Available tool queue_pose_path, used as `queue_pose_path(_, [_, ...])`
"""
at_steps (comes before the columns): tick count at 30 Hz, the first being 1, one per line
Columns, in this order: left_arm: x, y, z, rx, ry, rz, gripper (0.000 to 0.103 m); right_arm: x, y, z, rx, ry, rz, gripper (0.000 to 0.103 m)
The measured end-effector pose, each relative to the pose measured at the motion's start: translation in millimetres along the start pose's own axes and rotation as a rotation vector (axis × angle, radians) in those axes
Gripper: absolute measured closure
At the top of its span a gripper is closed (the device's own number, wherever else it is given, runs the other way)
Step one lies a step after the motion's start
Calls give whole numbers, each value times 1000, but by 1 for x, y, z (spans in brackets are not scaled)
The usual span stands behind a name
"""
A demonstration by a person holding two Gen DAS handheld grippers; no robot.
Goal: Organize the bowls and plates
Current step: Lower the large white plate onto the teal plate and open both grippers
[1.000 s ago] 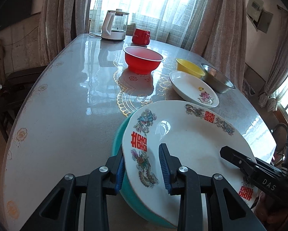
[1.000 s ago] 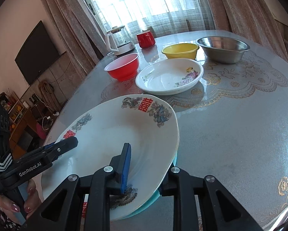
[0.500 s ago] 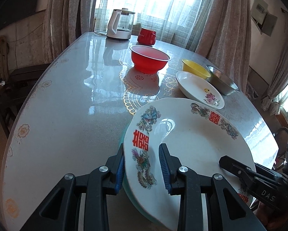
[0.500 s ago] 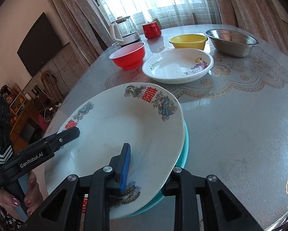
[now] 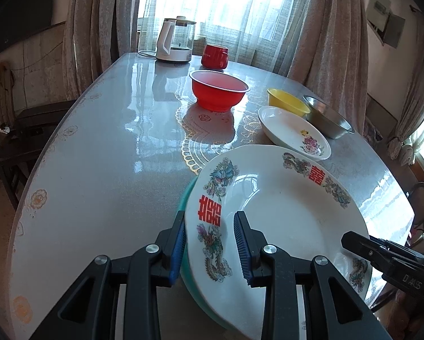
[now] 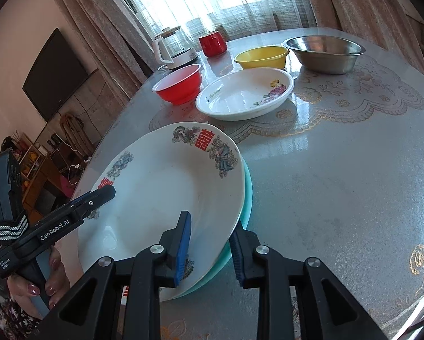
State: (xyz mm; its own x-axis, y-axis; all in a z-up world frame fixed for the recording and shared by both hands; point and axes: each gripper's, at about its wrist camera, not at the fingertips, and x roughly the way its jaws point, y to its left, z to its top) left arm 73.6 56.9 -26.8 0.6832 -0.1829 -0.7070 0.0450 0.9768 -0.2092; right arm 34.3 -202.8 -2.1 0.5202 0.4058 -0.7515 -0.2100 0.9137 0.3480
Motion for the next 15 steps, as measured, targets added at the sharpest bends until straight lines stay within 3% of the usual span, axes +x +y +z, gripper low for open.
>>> queue_pose_path(2, [0,0,0,2,-4,17,70,3,5,1,-41,-9,-35,79])
queue_pose_path(11, [0,-2,1,0,1,37,67,2,8,4,-59,18,-45,76])
queue_pose_path(15, [-5,-3,1,17,-22,56,64,-14,5,5,-85,-41,-80,76])
